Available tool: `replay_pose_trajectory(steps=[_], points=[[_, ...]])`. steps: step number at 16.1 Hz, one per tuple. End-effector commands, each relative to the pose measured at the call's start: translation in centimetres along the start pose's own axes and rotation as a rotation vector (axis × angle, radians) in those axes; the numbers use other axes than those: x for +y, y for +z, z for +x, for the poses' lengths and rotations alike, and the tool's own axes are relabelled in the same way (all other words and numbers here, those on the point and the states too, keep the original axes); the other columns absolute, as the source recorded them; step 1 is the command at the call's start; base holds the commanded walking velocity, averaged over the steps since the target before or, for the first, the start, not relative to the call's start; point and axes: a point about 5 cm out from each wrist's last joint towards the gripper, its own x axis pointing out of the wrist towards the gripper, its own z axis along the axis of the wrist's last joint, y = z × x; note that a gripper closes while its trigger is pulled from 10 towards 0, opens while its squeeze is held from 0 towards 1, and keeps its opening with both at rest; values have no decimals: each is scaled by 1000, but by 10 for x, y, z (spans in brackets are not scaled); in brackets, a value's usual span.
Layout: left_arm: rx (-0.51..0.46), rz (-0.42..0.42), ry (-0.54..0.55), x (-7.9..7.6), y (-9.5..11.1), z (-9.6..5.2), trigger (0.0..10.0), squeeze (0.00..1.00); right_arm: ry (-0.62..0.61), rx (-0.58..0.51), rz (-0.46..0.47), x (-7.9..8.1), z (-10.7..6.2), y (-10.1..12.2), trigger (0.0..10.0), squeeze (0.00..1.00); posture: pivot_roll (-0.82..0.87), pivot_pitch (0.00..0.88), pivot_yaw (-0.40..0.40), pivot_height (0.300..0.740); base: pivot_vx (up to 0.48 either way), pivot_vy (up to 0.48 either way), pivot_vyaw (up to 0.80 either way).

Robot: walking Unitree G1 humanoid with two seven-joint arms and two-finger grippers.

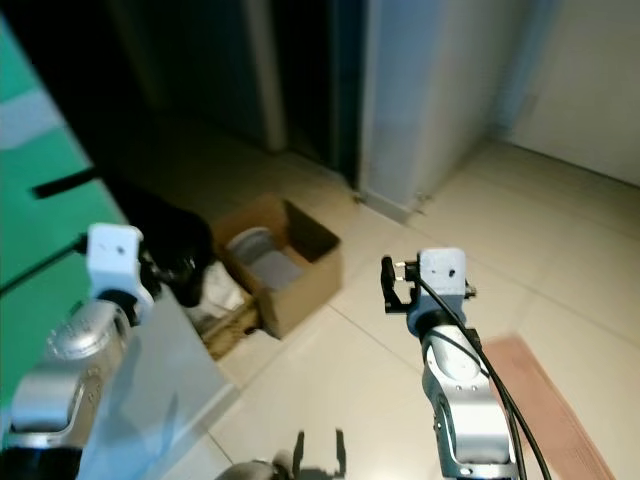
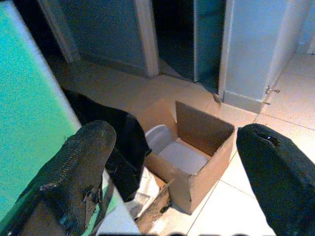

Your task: Hang keys on a hook

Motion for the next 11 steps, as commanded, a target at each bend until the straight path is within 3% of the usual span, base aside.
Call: replay_pose_trajectory(steps=[1, 4, 7, 11], points=[[-12, 53, 22, 5, 4, -1, 10000, 0, -13, 16, 9, 2, 3, 1, 10000, 1000, -97, 0, 48, 740, 0, 0, 800], [-10, 74, 49, 7, 1, -3, 10000, 0, 4, 25, 34, 3, 5, 1, 10000, 1000, -89, 0, 42, 740, 0, 0, 800], [0, 89, 25, 7, 0, -4, 10000, 0, 38, 72, -33, 6, 5, -6, 10000, 1000, -81, 0, 31, 740, 0, 0, 800], [34, 65, 23, 7, -3, -3, 10000, 0, 43, 66, -34, 6, 6, -3, 10000, 1000, -90, 0, 36, 740, 0, 0, 800]])
